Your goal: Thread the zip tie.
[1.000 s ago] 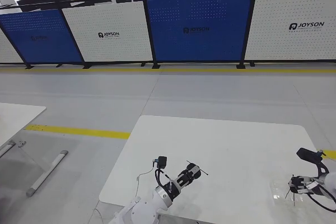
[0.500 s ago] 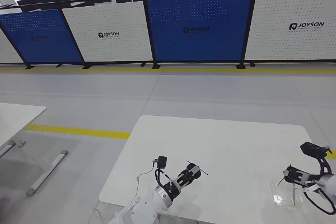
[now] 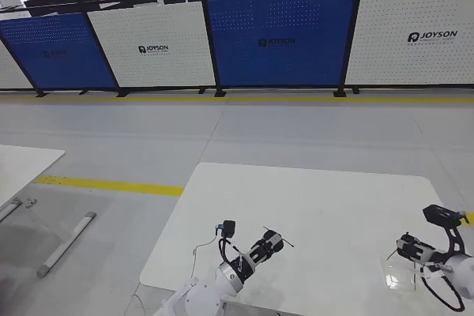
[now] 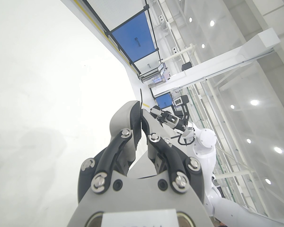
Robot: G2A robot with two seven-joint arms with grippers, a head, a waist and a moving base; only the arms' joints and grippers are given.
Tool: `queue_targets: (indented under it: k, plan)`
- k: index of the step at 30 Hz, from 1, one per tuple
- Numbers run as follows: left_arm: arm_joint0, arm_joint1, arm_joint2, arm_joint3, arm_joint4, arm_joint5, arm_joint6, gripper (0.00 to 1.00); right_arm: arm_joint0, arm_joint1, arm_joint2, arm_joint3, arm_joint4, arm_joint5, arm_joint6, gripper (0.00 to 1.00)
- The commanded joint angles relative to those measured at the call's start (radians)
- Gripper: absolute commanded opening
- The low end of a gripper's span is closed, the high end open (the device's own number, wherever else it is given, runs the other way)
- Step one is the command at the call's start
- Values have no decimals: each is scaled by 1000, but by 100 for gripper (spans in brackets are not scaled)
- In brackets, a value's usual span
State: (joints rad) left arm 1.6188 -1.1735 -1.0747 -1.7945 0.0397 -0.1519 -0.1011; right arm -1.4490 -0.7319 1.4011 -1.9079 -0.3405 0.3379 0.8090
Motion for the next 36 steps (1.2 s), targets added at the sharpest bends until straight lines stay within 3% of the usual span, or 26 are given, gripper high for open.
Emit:
queue_targets:
  k: [1, 6, 11, 13, 25, 27, 36]
  plan:
    - [0, 0, 0, 0, 0, 0, 0, 0, -46, -7, 8, -55, 51, -9, -93, 0]
    - [0, 0, 0, 0, 0, 0, 0, 0, -184, -26, 6, -148, 79, 2, -336, 0]
    - [0, 0, 0, 0, 0, 0, 0, 0, -216, -52, -41, -138, 98, 2, -503, 0]
    - [0, 0, 0, 0, 0, 0, 0, 0, -198, -60, -65, -121, 98, 2, -506, 0]
    - [0, 0, 0, 0, 0, 0, 0, 0, -200, -61, -65, -113, 83, 0, -523, 0]
    - [0, 0, 0, 0, 0, 0, 0, 0, -206, -64, -61, -103, 82, -27, -535, 0]
    - [0, 0, 0, 0, 0, 0, 0, 0, -372, -81, 73, -40, 263, -320, -735, 0]
